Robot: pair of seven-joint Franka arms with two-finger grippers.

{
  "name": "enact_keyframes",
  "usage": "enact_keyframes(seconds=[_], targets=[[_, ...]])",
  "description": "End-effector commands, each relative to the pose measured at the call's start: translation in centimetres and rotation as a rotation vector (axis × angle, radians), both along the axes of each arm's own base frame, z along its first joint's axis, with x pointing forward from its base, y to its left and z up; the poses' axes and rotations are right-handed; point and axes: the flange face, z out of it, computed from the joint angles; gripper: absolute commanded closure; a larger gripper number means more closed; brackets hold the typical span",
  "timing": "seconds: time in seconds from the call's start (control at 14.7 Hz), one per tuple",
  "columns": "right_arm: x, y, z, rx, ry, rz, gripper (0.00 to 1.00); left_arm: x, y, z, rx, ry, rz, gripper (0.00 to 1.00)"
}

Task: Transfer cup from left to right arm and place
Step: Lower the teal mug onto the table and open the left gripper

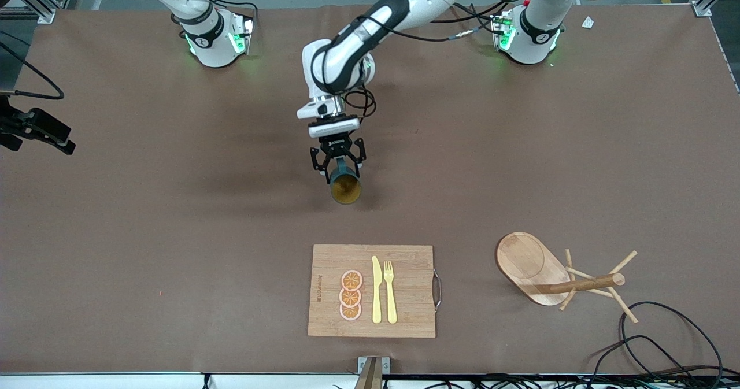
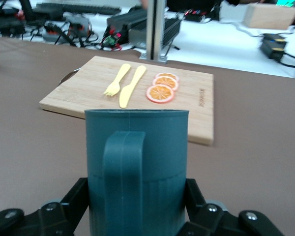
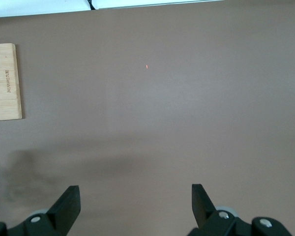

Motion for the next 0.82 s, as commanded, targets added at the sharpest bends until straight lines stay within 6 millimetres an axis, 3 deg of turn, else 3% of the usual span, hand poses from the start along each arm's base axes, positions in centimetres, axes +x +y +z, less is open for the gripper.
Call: enact_keyframes(seconds=[0.0,0.2,0.48,0.61,0.75], targets=[[-0.7,-0.4,0.4,-0.016,-0.002,0.003,0.00,-2.3,-0.7,-3.4,0.006,-0.146,-0.047,0.33],[-0.7,-0.4,0.5,-0.018,-0.004,0.003,0.00,-4.3,-0.8,-6.7,0.009,-0.263,-0.121,0.33],[-0.8,-0.5,0.5,-0.016,-0.004,0.001,0.00,-4.4,0.1,-10.6,-0.011,-0.383,-0.205,0.33],[-0.8,-0.5,0.6,-0.016,-0.005,0.001,0.00,-4.5,0.4,-11.4,0.001,-0.418,-0.208,0.28],[-0.7,-0.5,0.5,-0.016,-0.004,0.001,0.00,-5.7,0.6,-12.1,0.017,-0.414,-0.225,0.00]])
